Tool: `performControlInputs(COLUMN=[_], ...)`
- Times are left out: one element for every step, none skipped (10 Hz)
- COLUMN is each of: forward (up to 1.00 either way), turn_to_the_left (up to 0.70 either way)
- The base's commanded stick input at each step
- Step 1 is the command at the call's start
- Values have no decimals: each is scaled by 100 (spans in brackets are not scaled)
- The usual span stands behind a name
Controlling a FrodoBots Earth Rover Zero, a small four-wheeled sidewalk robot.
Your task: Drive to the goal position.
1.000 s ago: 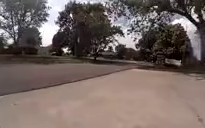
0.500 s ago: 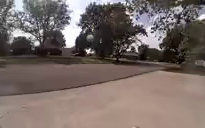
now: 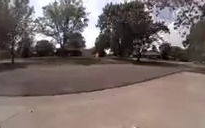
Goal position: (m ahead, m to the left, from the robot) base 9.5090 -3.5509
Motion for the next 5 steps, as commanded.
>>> performControlInputs(forward=[70,70,70,70,70], turn_to_the_left=[35,35,18,0,0])
